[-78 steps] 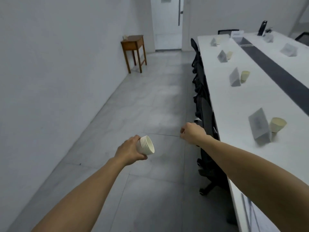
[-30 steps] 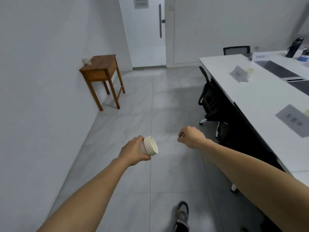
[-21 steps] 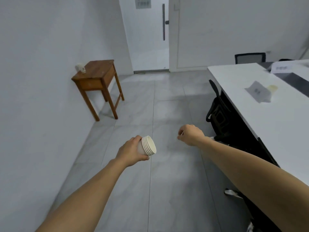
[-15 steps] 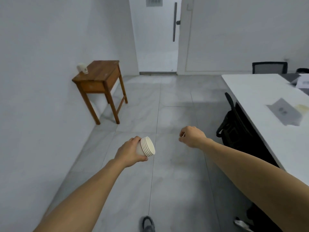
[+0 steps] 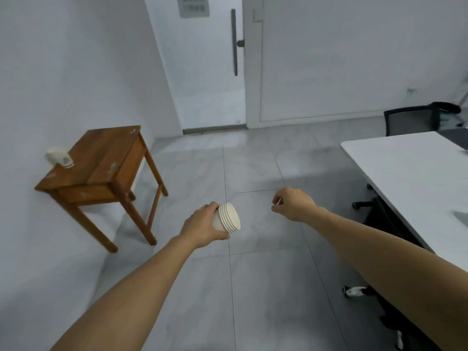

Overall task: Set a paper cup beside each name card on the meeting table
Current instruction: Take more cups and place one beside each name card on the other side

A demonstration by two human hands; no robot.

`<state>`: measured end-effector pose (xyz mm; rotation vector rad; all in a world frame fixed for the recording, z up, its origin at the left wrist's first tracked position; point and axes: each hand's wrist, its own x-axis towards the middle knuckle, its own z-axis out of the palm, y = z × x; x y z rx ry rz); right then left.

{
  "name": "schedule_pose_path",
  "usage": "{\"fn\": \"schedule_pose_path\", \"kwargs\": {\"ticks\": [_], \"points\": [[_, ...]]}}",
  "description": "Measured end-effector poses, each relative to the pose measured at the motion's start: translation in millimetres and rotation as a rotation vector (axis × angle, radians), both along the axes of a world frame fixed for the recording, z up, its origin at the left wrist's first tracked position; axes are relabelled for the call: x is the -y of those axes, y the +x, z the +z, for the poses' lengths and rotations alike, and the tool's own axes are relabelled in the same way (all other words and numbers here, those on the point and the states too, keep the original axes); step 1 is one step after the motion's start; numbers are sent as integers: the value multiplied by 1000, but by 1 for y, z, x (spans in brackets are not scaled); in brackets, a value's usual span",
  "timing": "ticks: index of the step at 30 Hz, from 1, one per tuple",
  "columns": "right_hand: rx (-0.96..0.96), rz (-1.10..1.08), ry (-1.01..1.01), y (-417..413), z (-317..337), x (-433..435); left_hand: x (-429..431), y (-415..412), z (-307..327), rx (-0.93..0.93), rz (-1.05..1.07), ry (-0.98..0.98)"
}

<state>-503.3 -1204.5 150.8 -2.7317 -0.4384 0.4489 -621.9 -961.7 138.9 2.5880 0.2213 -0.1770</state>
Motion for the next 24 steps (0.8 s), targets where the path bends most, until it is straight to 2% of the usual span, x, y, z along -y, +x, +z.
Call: {"fn": "schedule_pose_path", "kwargs": {"ticks": [7,13,18,24], "points": [[-35,-99,26,208,-35,-11,-13,229,-16,22,-109,10],[-29,-187,61,409,-15,-13,-24,436,3,27,-133,38],[-28,-214,70,521,4,-17,-27,558,15,42,-179,52],[-20,-310,86,670,-12,-4,-17,741,1,49,-293,28]]}}
